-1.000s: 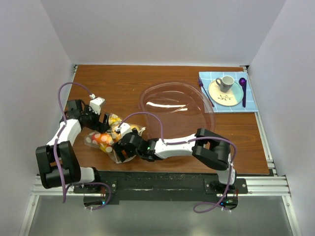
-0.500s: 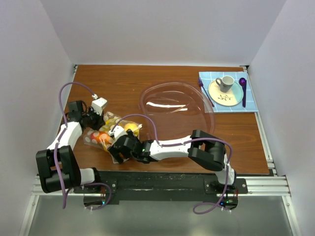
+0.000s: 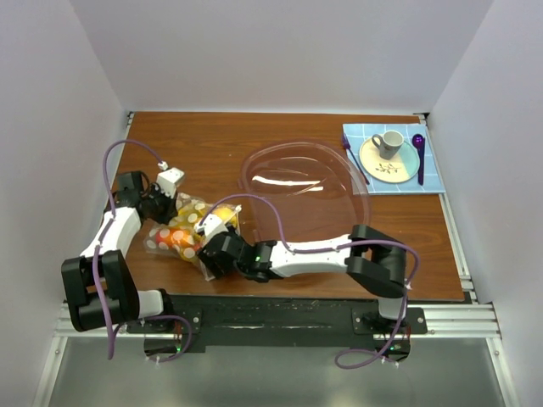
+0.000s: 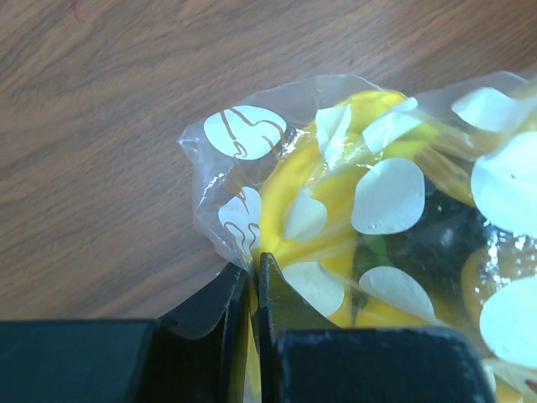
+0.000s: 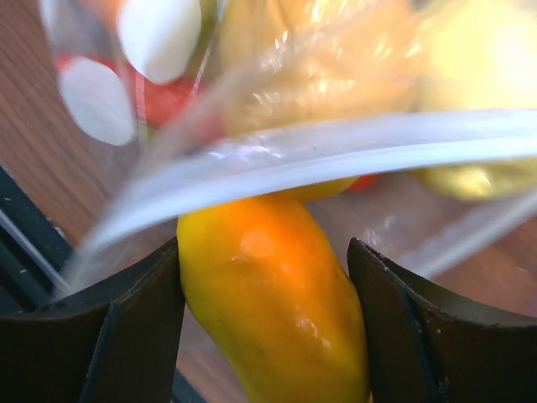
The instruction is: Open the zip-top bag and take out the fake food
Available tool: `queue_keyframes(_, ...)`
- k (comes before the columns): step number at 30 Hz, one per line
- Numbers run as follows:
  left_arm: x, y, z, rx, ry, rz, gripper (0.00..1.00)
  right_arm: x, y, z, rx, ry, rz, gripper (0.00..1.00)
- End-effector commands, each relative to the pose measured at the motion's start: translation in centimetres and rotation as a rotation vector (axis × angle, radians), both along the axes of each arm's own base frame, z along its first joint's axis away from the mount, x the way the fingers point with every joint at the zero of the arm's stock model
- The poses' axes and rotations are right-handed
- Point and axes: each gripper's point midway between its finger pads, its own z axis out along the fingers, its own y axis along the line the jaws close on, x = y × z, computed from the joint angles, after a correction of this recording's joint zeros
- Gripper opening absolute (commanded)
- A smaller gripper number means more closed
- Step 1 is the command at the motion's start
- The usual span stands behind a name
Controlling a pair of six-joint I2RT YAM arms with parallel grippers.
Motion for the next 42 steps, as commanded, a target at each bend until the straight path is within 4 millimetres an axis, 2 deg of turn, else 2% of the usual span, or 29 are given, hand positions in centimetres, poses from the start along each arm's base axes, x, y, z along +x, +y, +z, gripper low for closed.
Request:
queue_keyframes(1, 0.9, 1.1, 2.6, 0.072, -0.053, 0.002, 0.13, 1.4, -1.7, 6.5, 0.077, -0.106, -0.093, 0.25)
queue_keyframes(2, 1.0, 1.2, 2.8, 0.082, -0.061, -0.003, 0.13, 1.6, -2.1, 8.0, 0.097, -0.125, -0.104, 0.25)
queue_keyframes(5, 1.2, 1.6, 3.2, 0.105, -0.070, 0.001, 0.13, 2.6, -3.8, 10.1, 0.090, -0.186, -0.157, 0.26)
queue_keyframes(10, 1.0, 1.5, 3.5, 0.108, -0.064, -0.015, 0.12, 6.2, -8.0, 12.2, 0.026, -0.284, -0.332, 0.23)
queue_keyframes(12, 1.1, 1.6, 3.7, 0.115, -0.068, -0.027, 0.12, 8.6, -10.7, 13.5, 0.053, -0.301, -0.448, 0.19)
queue_keyframes(13, 1.1, 1.6, 3.7, 0.117, -0.067, -0.029, 0.12, 9.5, -12.2, 13.2, 0.040, -0.289, -0.489, 0.18)
queue_keyframes(14, 1.2, 1.6, 4.0, 0.122, -0.073, -0.033, 0.12, 11.7, -14.4, 13.1, 0.037, -0.276, -0.570, 0.18)
queue_keyframes(17, 1.4, 1.6, 4.3, 0.119, -0.070, -0.038, 0.12, 14.4, -18.6, 12.1, 0.019, -0.229, -0.705, 0.16)
queue_keyframes(18, 1.3, 1.5, 4.1, 0.116, -0.061, -0.040, 0.12, 14.7, -19.0, 11.8, 0.002, -0.227, -0.710, 0.18)
queue_keyframes(19, 1.3, 1.5, 4.2, 0.116, -0.063, -0.040, 0.12, 14.9, -19.4, 11.2, -0.026, -0.229, -0.716, 0.34)
queue_keyframes(20, 1.2, 1.5, 4.0, 0.115, -0.058, -0.043, 0.12, 15.0, -19.8, 10.8, -0.049, -0.228, -0.722, 0.44)
queue_keyframes(21, 1.2, 1.5, 4.0, 0.114, -0.058, -0.045, 0.12, 15.1, -19.8, 10.5, -0.066, -0.224, -0.719, 0.50)
queue_keyframes(25, 1.0, 1.7, 3.6, 0.124, -0.051, -0.036, 0.11, 15.2, -19.1, 10.1, -0.071, -0.207, -0.701, 0.99)
queue_keyframes(31, 0.7, 2.2, 2.6, 0.152, -0.037, -0.025, 0.11, 15.1, -18.5, 13.0, 0.066, -0.203, -0.699, 0.99)
queue_keyframes(35, 0.9, 2.6, 2.3, 0.168, -0.039, -0.014, 0.11, 11.9, -14.0, 15.2, 0.222, -0.132, -0.445, 0.99)
queue_keyframes(36, 0.9, 2.7, 2.1, 0.174, -0.034, -0.009, 0.11, 11.0, -13.0, 15.4, 0.200, -0.164, -0.397, 0.99)
queue_keyframes(37, 0.9, 2.9, 2.0, 0.181, -0.035, -0.007, 0.11, 8.3, -10.6, 16.0, 0.181, -0.191, -0.324, 0.99)
queue_keyframes(39, 1.1, 3.2, 1.7, 0.196, -0.033, 0.000, 0.11, 6.3, -8.6, 15.3, 0.091, -0.230, -0.273, 0.99)
queue_keyframes(40, 1.0, 3.2, 1.5, 0.197, -0.029, -0.001, 0.11, 4.5, -6.5, 13.9, 0.047, -0.217, -0.214, 0.97)
queue_keyframes(42, 1.0, 3.2, 1.2, 0.193, -0.023, 0.001, 0.11, 3.1, -4.4, 11.8, 0.033, -0.184, -0.169, 0.92)
